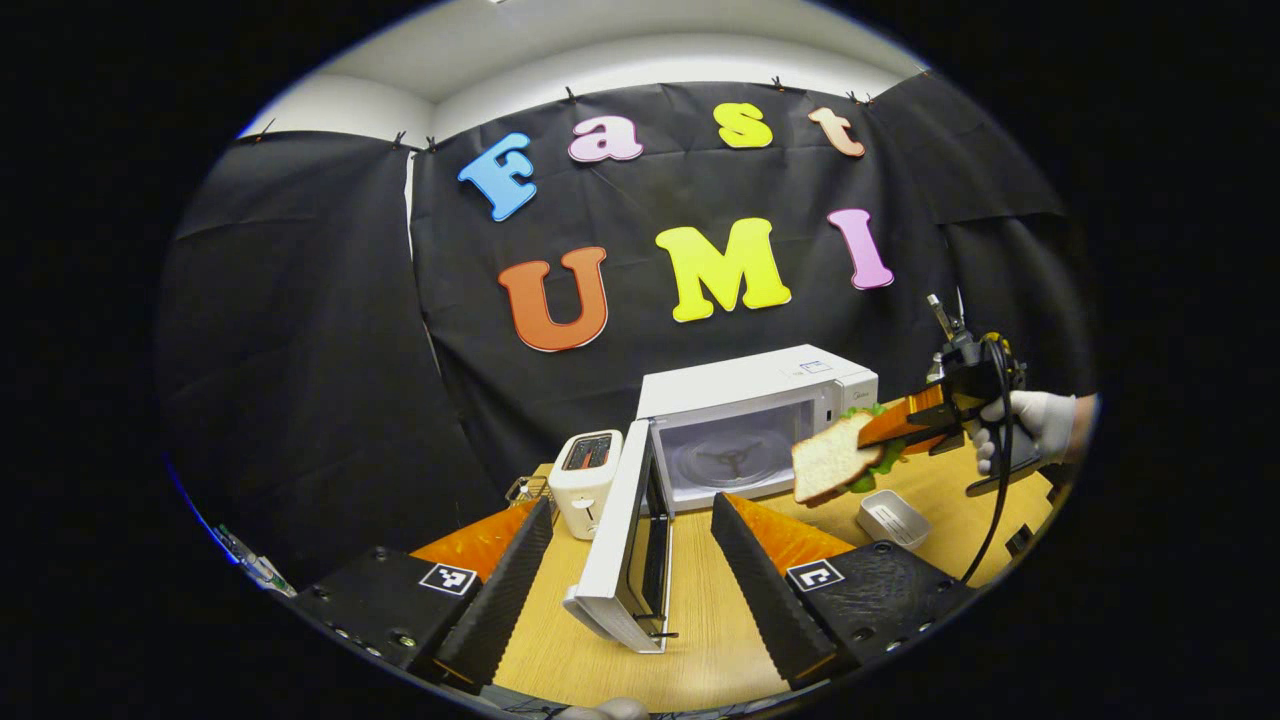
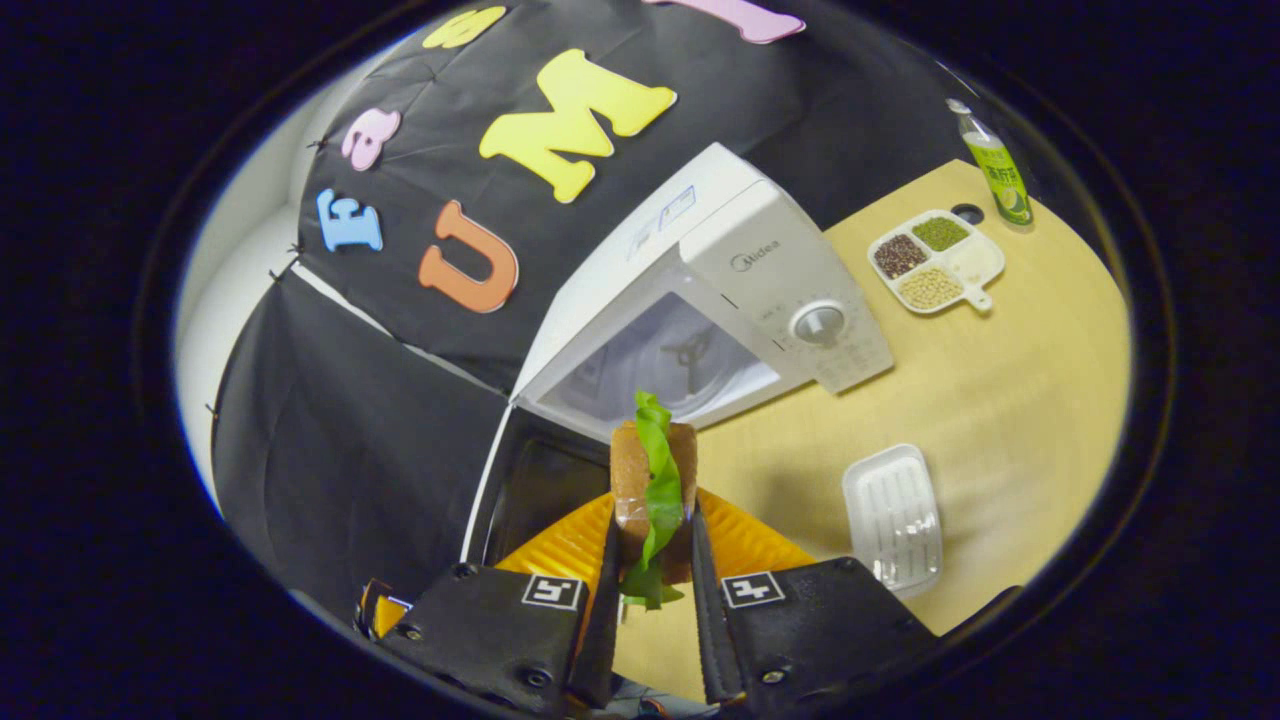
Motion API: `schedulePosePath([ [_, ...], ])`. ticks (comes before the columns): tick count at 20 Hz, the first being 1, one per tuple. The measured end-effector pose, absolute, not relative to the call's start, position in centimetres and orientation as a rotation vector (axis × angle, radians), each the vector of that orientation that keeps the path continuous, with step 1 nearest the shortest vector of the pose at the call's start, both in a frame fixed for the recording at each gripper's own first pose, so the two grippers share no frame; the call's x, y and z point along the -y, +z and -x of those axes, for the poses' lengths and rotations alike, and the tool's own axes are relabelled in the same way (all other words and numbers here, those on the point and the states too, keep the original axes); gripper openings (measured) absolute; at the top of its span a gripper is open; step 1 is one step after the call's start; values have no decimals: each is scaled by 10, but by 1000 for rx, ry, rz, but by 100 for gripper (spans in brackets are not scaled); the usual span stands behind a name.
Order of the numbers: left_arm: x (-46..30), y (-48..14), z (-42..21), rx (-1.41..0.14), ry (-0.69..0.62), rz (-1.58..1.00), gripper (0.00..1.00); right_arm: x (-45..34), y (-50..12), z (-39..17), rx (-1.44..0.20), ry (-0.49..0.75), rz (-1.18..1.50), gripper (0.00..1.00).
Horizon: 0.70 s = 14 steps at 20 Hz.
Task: Open the microwave oven with the left hand, put the food in, and close the microwave oven.
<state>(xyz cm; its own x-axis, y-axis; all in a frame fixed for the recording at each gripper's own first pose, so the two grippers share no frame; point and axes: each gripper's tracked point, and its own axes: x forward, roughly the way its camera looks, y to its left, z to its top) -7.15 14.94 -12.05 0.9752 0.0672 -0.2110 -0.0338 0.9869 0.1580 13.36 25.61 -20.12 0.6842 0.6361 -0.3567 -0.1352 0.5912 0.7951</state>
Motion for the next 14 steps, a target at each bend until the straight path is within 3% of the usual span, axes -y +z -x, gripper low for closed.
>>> schedulePosePath([
  [14, -187, -124, 56, -255, 62, -205, 97, -374, -236, -287, -353, 184, -1104, 37],
])
